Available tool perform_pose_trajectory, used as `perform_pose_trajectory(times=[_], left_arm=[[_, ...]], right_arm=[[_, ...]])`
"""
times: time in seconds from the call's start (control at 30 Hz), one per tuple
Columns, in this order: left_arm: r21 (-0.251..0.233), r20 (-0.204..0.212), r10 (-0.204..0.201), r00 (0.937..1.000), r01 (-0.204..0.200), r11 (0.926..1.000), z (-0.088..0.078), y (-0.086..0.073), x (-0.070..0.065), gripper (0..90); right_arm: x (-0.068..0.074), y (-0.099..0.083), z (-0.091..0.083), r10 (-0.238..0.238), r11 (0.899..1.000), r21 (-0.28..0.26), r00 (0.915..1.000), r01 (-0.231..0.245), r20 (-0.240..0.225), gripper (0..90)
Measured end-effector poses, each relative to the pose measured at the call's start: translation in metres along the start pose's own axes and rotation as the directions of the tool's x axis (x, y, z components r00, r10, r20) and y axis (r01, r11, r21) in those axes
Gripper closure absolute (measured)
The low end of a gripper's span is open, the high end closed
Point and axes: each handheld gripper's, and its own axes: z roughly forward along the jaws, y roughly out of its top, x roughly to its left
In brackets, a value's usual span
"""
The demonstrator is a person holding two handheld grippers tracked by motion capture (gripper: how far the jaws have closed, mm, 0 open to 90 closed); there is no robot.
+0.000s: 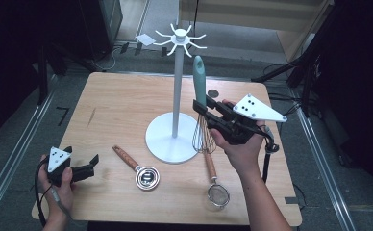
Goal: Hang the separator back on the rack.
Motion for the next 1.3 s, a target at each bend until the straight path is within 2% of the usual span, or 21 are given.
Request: perform_pose_trajectory(times=[0.33, 1.3], left_arm=[[-0.001, -0.003, 0.002, 1.0000, -0.002, 1.0000, 0.000, 0.000, 0.000, 0.0], [0.005, -0.006, 0.009, 0.9999, -0.009, 0.9999, 0.000, 0.000, -0.001, 0.0]], right_arm=[[0.001, 0.004, 0.006, -0.013, 1.000, -0.007, 0.9999, 0.013, -0.008, 71.1], [-0.002, 0.006, 0.018, -0.001, 1.000, 0.012, 1.0000, 0.001, -0.008, 71.1]])
